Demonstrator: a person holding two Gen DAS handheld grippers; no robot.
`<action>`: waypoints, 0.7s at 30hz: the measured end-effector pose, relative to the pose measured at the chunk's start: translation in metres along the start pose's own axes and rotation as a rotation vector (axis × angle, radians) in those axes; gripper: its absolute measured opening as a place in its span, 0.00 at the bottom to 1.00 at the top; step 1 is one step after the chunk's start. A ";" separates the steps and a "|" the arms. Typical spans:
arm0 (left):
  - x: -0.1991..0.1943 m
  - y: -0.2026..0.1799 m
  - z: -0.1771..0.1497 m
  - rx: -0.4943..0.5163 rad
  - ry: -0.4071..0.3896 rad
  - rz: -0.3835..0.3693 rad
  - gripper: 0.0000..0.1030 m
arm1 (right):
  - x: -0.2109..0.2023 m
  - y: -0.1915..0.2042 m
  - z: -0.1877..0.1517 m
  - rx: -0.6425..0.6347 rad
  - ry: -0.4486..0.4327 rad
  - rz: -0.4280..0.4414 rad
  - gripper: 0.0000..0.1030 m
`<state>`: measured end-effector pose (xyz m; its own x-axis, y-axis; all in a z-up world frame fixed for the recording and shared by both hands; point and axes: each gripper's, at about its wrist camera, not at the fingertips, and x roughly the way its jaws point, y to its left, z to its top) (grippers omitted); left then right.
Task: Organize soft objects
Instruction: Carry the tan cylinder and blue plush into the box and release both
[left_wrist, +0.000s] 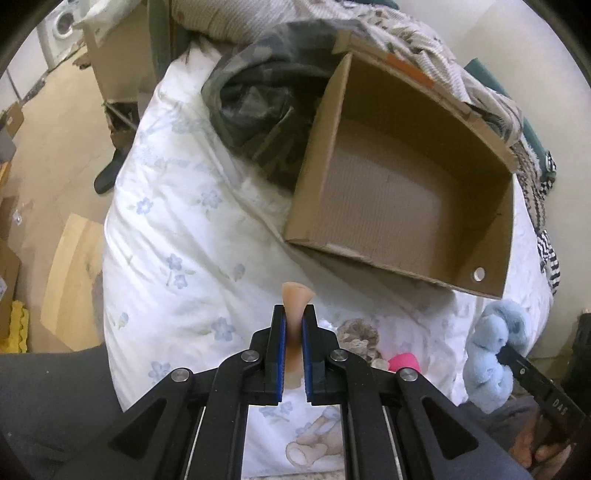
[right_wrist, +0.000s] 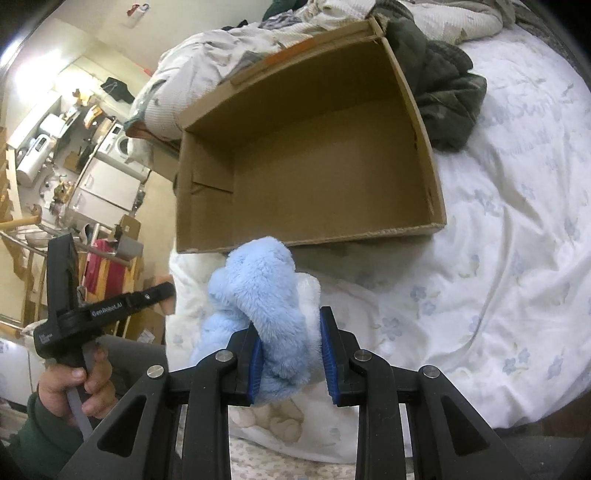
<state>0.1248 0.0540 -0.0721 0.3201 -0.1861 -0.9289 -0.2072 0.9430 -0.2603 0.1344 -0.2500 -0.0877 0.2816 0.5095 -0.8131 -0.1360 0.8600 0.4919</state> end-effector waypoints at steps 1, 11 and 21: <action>-0.006 -0.003 0.002 0.008 -0.011 -0.001 0.07 | -0.003 0.002 0.000 -0.002 -0.005 0.005 0.28; -0.038 -0.041 0.035 0.083 -0.110 -0.015 0.07 | -0.024 0.025 0.030 -0.044 -0.088 -0.009 0.28; -0.034 -0.076 0.086 0.131 -0.154 -0.029 0.07 | -0.027 0.034 0.082 -0.097 -0.146 -0.067 0.28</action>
<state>0.2091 0.0123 0.0023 0.4639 -0.1787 -0.8677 -0.0774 0.9675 -0.2406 0.1995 -0.2369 -0.0233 0.4268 0.4472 -0.7860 -0.2006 0.8943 0.3999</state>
